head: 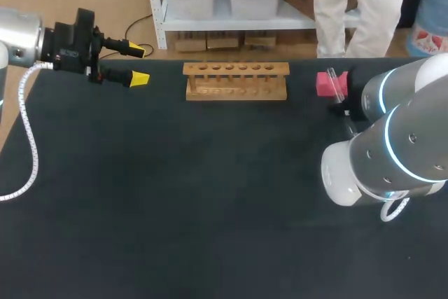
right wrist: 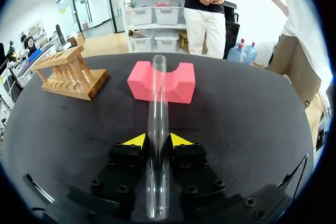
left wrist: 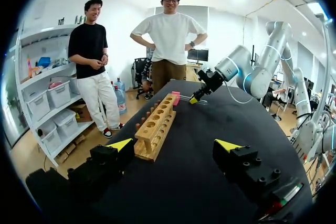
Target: Grasp the test tube, adjust it, and insert it.
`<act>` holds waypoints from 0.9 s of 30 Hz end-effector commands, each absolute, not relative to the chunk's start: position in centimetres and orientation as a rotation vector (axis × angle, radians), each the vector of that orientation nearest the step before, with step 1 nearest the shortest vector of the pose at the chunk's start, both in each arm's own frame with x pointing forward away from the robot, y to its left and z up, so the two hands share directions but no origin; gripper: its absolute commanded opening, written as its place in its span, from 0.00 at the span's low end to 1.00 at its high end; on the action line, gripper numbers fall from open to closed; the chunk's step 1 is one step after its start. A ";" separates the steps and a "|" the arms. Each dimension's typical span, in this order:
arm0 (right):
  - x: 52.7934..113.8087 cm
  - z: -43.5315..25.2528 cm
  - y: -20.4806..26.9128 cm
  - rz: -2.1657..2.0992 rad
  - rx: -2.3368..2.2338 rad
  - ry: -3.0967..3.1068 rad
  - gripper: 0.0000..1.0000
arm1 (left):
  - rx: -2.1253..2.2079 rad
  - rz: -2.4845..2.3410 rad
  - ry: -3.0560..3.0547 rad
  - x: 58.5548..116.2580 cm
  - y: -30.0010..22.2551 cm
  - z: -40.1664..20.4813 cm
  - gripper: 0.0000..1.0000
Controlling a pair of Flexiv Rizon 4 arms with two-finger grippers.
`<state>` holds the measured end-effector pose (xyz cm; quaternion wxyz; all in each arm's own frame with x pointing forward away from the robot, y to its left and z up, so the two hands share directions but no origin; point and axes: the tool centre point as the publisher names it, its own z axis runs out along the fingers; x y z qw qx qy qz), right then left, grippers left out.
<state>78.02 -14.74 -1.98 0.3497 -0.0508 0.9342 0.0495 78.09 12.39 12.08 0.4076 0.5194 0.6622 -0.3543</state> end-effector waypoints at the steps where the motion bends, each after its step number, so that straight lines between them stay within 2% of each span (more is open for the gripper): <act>1: 77.8 -1.6 -14.6 0.116 -0.122 2.425 0.01 | 1.307 -0.890 1.666 77.9 12.4 12.0 1.00; 16: 76.8 2.5 -14.0 0.056 -0.031 2.382 0.00 | 1.307 -0.890 1.666 77.9 12.4 12.0 1.00; 27: 75.7 6.7 -9.8 0.006 -0.028 2.367 0.00 | 1.307 -0.890 1.666 77.9 12.4 12.0 1.00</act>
